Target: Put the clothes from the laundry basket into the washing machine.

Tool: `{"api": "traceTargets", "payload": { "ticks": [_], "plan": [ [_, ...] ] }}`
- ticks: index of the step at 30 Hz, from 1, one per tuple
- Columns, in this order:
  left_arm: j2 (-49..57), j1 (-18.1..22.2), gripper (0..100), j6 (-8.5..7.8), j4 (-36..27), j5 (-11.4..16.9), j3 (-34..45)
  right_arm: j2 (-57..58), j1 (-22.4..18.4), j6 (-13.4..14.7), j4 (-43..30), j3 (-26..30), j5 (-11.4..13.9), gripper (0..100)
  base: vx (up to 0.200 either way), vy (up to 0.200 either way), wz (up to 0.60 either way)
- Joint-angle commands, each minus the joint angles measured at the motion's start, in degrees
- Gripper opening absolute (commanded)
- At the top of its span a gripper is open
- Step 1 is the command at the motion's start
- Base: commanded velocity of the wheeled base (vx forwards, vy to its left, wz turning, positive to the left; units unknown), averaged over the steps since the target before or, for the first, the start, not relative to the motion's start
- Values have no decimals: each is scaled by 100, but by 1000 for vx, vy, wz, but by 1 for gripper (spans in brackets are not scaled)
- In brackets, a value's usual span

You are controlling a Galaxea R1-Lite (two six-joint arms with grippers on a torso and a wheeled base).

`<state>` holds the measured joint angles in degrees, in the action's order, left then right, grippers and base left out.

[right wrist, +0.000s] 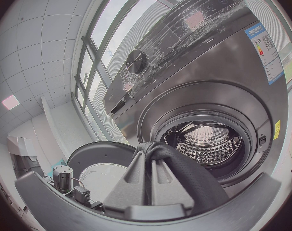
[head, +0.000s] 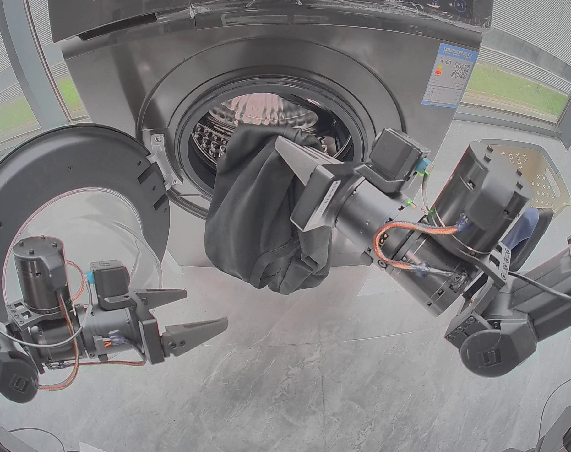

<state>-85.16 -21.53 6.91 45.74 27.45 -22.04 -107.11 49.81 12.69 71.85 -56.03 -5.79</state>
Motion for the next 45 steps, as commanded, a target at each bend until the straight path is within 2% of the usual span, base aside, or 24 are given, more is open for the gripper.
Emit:
{"api": "traceTargets", "payload": {
  "ticks": [1,2,6,16,21,26,27,30,36,37,41,45],
  "plan": [
    [-624,-88,100,205,295,-3,-222,23,20,5,-57,-31,-1,0,0,0,0],
    [-809,-106,100,311,576,-21,-266,32,20,5,-48,-31,-1,0,0,0,0],
    [-1178,-194,100,363,1121,-47,-283,32,37,5,-40,-22,-10,0,0,0,0],
    [-1705,-308,100,381,1376,-153,-433,14,46,5,-4,-22,-19,0,0,0,0],
    [-1960,-308,100,372,1403,-320,-749,23,64,14,13,-5,-27,0,0,0,0],
    [-2198,-317,100,689,1807,-355,-1030,23,64,14,13,13,-36,0,0,0,0],
    [-2198,-317,100,689,1807,-355,-1030,23,64,14,13,13,-36,0,0,0,0],
    [-2241,-396,100,900,2202,-390,-1039,14,73,14,22,22,-36,0,0,0,0],
    [-2268,-475,100,935,2422,-407,-986,6,90,14,31,31,-54,0,0,0,0],
    [-2268,-484,0,935,2457,-407,-978,6,90,14,31,31,-54,0,0,0,0],
    [-2259,-519,0,935,2607,-434,-916,-3,81,14,31,57,-54,0,0,0,0],
    [-2241,-563,0,979,3029,-443,-661,-65,29,14,39,110,-45,0,0,0,0]
  ]
}}
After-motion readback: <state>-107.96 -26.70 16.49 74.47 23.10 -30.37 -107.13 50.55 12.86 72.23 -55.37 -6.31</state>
